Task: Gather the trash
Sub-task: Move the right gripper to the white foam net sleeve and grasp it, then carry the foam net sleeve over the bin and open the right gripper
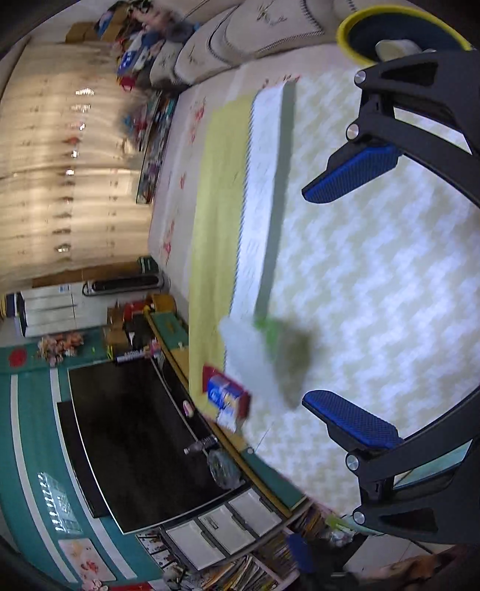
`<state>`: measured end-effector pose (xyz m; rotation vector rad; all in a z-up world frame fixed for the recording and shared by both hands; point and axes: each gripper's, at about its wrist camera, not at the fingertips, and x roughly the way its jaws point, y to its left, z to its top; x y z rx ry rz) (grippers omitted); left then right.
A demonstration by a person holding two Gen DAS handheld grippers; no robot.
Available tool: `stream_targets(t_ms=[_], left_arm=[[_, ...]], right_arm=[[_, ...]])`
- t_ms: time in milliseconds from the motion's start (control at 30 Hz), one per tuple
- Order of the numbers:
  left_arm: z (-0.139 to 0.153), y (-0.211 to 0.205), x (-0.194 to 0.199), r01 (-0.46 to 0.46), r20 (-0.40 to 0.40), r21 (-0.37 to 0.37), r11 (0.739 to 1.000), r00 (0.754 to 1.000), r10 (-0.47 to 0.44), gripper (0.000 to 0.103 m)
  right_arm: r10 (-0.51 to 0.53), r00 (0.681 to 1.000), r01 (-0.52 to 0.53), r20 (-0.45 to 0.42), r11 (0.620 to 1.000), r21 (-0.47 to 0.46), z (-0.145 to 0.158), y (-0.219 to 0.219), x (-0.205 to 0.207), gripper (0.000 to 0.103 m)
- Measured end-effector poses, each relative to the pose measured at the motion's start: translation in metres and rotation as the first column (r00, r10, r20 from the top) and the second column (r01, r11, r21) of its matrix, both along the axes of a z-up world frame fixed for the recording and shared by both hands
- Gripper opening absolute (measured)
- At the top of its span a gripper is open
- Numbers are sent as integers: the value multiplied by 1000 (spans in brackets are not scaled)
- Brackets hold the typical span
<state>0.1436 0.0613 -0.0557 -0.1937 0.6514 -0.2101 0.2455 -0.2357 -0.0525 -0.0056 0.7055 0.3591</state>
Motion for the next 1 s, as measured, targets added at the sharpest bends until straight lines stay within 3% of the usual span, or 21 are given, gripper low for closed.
stream_targets(t_ms=[200, 567, 633, 800, 1000], left_arm=[[-6, 1, 0, -6, -9, -13, 1000, 1000, 6, 85], [-17, 5, 2, -7, -35, -16, 1000, 999, 7, 86], [-19, 5, 2, -8, -39, -17, 1000, 999, 7, 86], [-23, 5, 5, -10, -50, -16, 1000, 999, 9, 86], [-27, 1, 8, -6, -58, -14, 1000, 998, 5, 86]], right_arm=[[-13, 998, 14, -64, 1000, 6, -9, 40, 47, 83], [-27, 987, 34, -161, 999, 42, -36, 65, 90, 82], [-23, 986, 30, -166, 999, 39, -38, 68, 91, 76], [-26, 985, 34, -169, 998, 46, -39, 69, 89, 41], [5, 989, 8, -147, 996, 88, -30, 67, 80, 21]])
